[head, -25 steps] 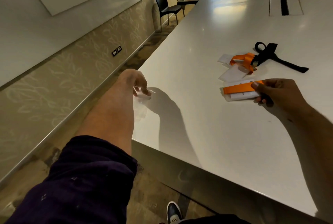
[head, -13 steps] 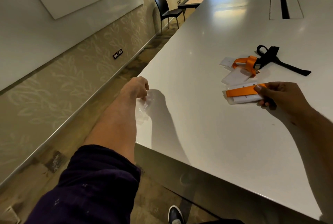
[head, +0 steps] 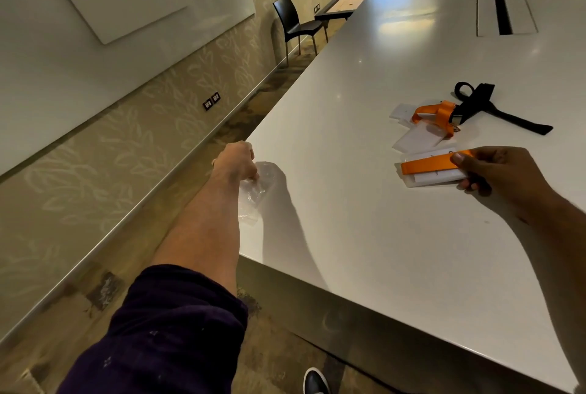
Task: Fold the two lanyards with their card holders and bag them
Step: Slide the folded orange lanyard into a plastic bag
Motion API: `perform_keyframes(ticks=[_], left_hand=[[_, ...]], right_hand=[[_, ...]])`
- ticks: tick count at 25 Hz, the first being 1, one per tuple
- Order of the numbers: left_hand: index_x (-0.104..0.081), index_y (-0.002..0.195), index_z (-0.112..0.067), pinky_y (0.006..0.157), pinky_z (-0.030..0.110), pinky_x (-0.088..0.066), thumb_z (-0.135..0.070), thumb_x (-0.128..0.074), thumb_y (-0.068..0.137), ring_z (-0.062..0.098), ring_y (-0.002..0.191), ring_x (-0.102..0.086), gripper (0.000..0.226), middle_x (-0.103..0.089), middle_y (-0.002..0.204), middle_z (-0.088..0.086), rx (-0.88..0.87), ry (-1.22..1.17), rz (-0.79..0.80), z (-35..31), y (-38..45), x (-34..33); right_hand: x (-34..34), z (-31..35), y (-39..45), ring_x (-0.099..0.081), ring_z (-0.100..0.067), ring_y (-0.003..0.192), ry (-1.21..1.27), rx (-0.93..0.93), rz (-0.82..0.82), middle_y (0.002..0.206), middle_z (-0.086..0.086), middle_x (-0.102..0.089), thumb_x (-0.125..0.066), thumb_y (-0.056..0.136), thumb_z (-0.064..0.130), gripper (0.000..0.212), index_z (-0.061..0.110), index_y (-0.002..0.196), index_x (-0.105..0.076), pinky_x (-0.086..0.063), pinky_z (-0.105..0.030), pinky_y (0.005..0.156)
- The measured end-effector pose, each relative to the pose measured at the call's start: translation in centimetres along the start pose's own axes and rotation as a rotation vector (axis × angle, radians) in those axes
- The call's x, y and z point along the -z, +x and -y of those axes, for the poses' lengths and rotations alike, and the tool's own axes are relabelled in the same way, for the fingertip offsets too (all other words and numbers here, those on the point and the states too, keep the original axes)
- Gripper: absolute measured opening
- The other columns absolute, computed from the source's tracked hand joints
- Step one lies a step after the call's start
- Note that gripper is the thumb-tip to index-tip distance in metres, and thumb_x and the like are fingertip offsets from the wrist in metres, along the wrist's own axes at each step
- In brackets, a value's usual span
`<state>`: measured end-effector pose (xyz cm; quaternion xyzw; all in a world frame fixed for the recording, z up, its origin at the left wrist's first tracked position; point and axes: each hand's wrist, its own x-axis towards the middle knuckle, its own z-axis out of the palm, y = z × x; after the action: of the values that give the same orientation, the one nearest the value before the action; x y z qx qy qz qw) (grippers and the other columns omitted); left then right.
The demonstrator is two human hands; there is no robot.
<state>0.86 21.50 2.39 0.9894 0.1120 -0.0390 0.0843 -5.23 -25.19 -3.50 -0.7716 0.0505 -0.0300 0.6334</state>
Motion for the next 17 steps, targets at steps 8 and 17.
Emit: perform_keyframes(ticks=[8, 17], left_hand=[[-0.07, 0.101, -0.011, 0.066, 0.031, -0.051, -0.003, -0.086, 0.072, 0.024, 0.084, -0.067, 0.035, -0.07, 0.096, 0.009, -0.023, -0.116, -0.006, 0.6, 0.4, 0.4], [-0.08, 0.09, -0.018, 0.065, 0.026, -0.048, -0.02, -0.075, 0.087, 0.01, 0.075, -0.068, 0.005, -0.075, 0.085, -0.003, -0.119, -0.285, 0.228, -1.0, 1.1, 3.9]], right_hand=[[-0.2, -0.3, 0.2, -0.062, -0.026, 0.056, 0.089, -0.012, -0.025, 0.066, -0.021, -0.069, -0.076, 0.09, 0.027, 0.031, 0.003, 0.108, -0.073, -0.048, -0.031, 0.057], [-0.3, -0.6, 0.4, -0.059, -0.029, 0.054, 0.181, -0.012, -0.031, 0.063, -0.023, -0.064, -0.076, 0.09, 0.02, 0.027, -0.001, 0.107, -0.073, -0.051, -0.028, 0.051]])
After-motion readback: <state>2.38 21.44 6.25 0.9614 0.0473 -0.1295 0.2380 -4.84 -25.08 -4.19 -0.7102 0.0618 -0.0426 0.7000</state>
